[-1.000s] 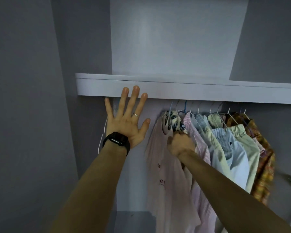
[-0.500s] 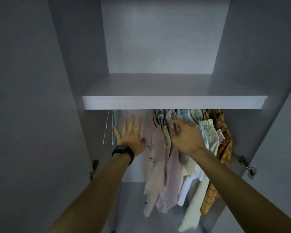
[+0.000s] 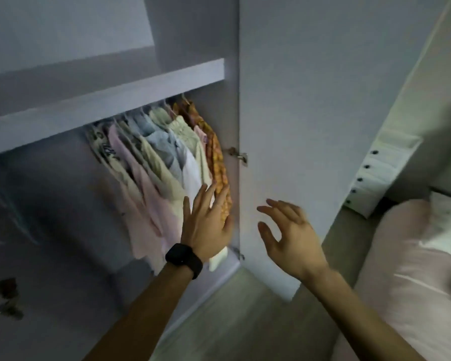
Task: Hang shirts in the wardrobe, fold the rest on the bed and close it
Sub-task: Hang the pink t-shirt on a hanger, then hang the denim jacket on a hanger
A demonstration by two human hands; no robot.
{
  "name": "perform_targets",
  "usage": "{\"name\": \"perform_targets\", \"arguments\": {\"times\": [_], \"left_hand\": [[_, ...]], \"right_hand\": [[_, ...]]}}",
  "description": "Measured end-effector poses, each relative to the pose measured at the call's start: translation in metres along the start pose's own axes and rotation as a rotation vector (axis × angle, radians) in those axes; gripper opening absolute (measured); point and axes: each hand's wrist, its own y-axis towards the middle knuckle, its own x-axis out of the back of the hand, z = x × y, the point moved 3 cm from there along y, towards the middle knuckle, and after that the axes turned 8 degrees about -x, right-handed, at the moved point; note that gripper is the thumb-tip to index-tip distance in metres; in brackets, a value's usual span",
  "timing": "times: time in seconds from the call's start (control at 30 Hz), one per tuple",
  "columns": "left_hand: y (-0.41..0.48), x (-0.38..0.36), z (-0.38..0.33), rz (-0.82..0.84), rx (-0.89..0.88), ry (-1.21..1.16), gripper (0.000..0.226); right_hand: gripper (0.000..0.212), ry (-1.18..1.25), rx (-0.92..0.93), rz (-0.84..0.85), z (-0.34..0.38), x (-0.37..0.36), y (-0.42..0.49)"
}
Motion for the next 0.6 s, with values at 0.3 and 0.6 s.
{"name": "perform_targets", "arguments": {"times": [0.3, 0.6], "left_hand": [[-0.036, -0.136, -0.202, 0.407, -0.567, -0.170, 0.068], [-0.124, -0.215, -0.413, 0.684, -1.015, -0.286, 0.070]], "right_hand": [[0.033, -0.174, -0.743, -0.237, -0.122, 0.083, -0.222], [0.034, -0.279, -1.333, -0.547, -0.168, 0.174, -0.433]]}}
